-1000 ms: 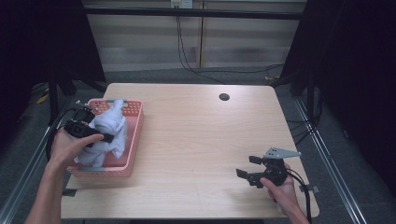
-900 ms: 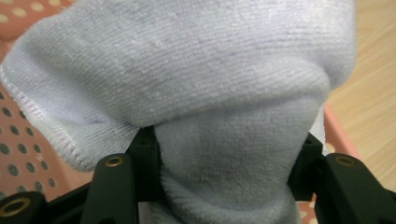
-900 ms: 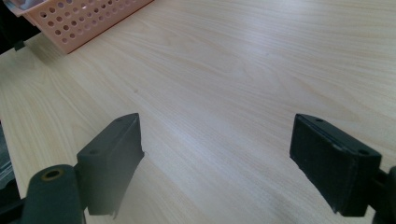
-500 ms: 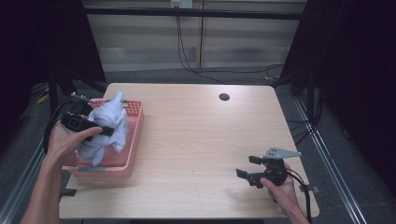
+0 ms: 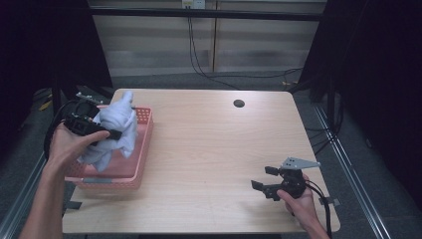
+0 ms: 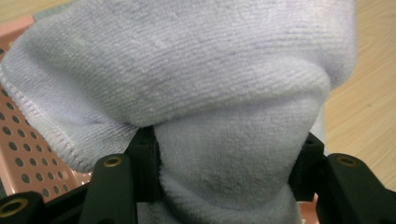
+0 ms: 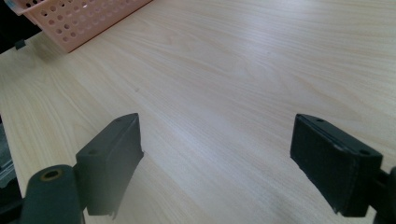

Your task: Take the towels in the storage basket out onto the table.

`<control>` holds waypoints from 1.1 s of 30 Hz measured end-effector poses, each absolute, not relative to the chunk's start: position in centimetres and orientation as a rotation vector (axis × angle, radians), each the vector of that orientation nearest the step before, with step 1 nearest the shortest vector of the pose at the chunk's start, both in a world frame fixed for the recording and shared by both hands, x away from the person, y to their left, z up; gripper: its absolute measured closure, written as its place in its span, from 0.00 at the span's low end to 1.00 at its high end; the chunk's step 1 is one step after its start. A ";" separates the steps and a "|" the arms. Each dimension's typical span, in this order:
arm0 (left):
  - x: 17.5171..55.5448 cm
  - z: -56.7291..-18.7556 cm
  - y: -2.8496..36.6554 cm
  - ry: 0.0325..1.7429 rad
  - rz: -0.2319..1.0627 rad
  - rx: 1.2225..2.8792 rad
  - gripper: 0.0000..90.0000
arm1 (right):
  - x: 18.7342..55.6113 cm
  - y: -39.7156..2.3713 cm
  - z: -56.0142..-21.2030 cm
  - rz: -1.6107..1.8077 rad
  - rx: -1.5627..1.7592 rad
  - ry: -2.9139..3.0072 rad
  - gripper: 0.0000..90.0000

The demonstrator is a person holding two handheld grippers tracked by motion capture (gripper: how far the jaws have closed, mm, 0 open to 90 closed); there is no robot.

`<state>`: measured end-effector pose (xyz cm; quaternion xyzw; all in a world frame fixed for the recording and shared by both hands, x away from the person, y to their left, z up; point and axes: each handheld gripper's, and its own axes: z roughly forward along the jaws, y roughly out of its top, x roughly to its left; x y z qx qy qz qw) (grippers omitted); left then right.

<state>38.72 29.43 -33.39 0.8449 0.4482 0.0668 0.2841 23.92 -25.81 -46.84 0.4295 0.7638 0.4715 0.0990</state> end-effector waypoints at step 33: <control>37.8 -28.6 23.9 0.971 0.220 2.223 0.47 | 24.0 -26.0 -46.8 1.391 1.271 2.260 0.18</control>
